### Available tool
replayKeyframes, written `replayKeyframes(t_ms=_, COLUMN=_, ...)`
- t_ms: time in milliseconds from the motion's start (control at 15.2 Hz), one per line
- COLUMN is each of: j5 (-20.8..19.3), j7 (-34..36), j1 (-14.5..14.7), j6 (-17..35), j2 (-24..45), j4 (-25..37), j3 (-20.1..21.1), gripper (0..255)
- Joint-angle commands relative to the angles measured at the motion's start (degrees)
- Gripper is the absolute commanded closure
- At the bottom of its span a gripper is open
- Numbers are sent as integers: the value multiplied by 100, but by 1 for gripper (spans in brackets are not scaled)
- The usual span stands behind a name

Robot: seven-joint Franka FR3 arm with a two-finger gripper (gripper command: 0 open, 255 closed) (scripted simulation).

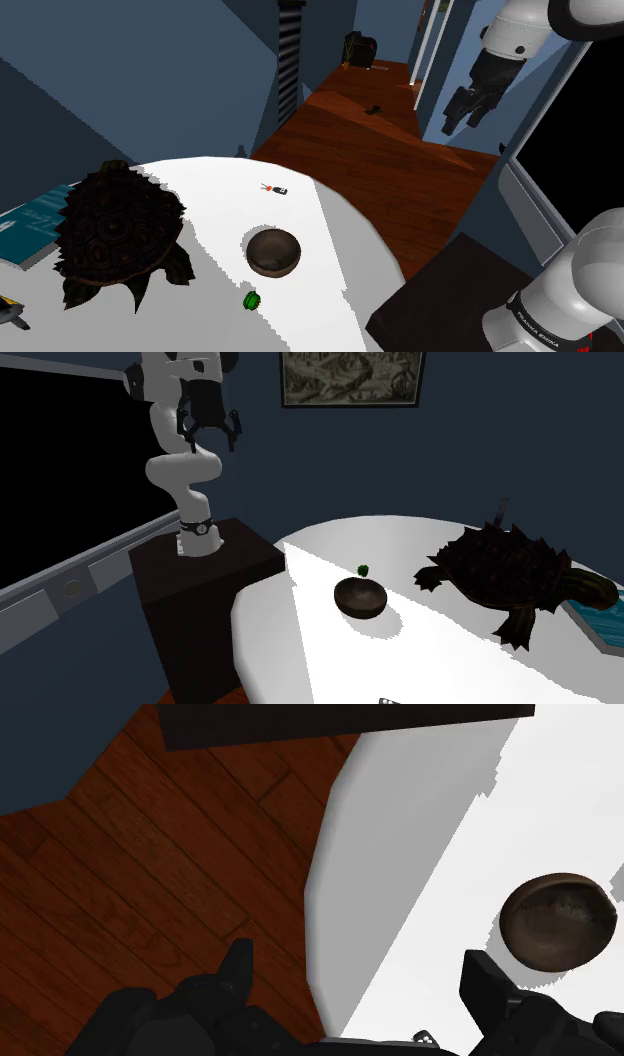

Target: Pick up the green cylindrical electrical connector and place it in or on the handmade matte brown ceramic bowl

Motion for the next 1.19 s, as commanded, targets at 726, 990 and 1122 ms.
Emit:
replayKeyframes(t_ms=726, j5=762, j7=1457, j1=334, j6=1594, j2=574, j4=-1037, j3=1134, gripper=0)
replayKeyframes(t_ms=990, j5=980, j7=2001, j1=427, j6=2261, j2=1091, j4=-1172, j3=1591, gripper=0)
replayKeyframes(t_ms=1122, j5=1056, j7=2282, j1=450, j6=2603, j2=1408, j4=-1186, j3=1830, gripper=0)
